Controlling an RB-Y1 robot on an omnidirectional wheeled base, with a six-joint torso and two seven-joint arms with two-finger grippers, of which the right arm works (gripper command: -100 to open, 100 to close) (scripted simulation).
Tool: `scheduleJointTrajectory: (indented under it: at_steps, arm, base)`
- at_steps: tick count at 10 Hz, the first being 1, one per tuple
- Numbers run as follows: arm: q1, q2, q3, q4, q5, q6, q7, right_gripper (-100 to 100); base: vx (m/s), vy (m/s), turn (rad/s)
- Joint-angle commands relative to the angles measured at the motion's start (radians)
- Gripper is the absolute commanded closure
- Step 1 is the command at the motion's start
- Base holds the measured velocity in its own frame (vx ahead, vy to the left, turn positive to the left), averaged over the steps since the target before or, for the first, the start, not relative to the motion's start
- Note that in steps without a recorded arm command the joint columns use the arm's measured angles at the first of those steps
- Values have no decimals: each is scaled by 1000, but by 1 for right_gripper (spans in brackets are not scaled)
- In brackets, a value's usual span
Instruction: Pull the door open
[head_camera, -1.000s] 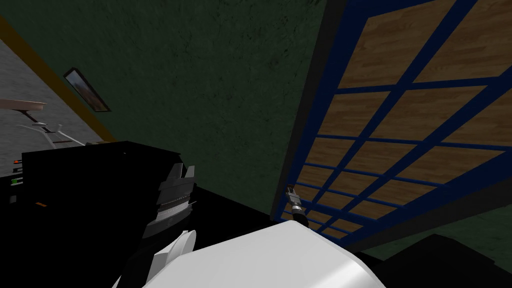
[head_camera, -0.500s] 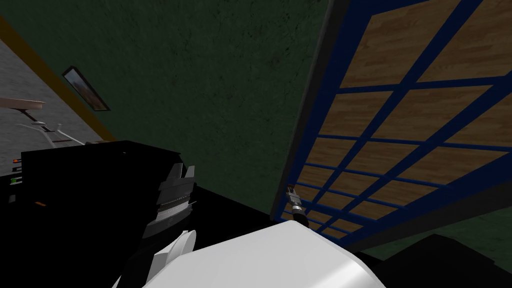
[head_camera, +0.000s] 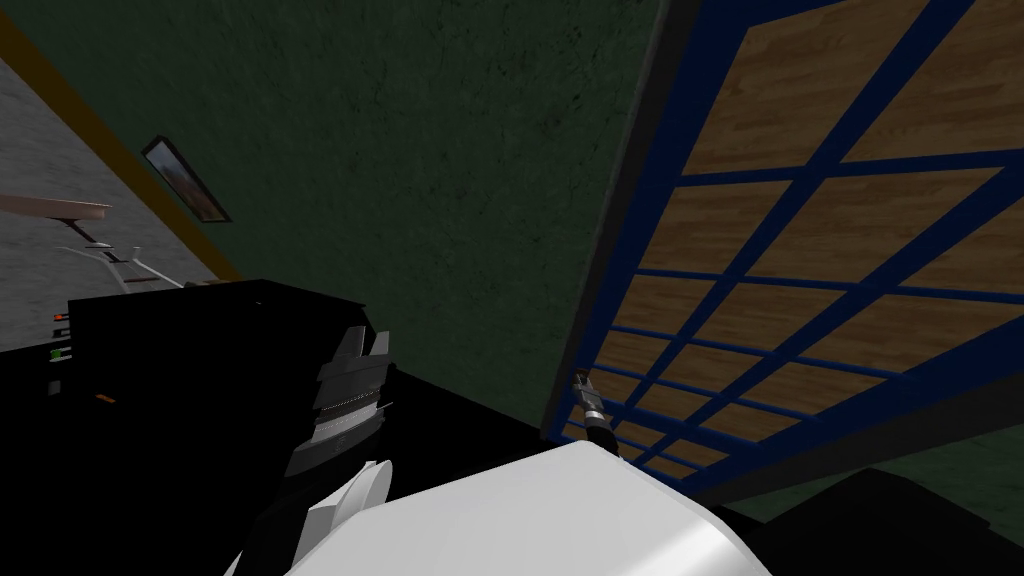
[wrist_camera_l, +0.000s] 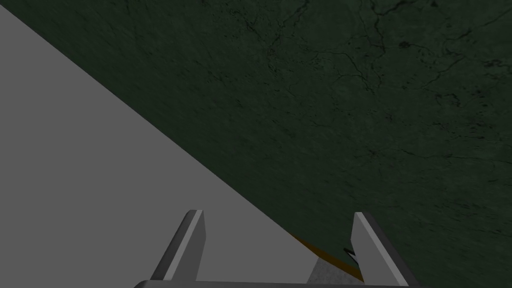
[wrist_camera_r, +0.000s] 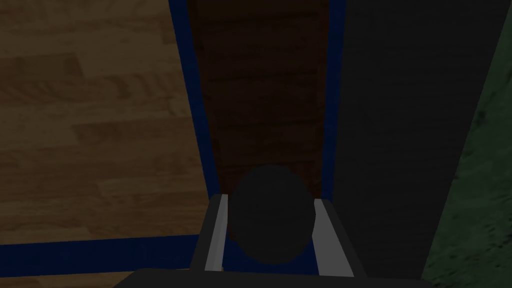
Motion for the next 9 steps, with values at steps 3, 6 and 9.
scheduleJointTrajectory:
  at_steps: [3,6,9]
  arm:
    - [1,-1,10,3,-16,0,-102,100]
    - [0,-5,16,5,-27,-1,-178,100]
    - [0,-8,21,7,-39,-2,-251,100]
  base:
    - [-26,0,26]
    - [-23,-2,23]
    - [-23,0,24]
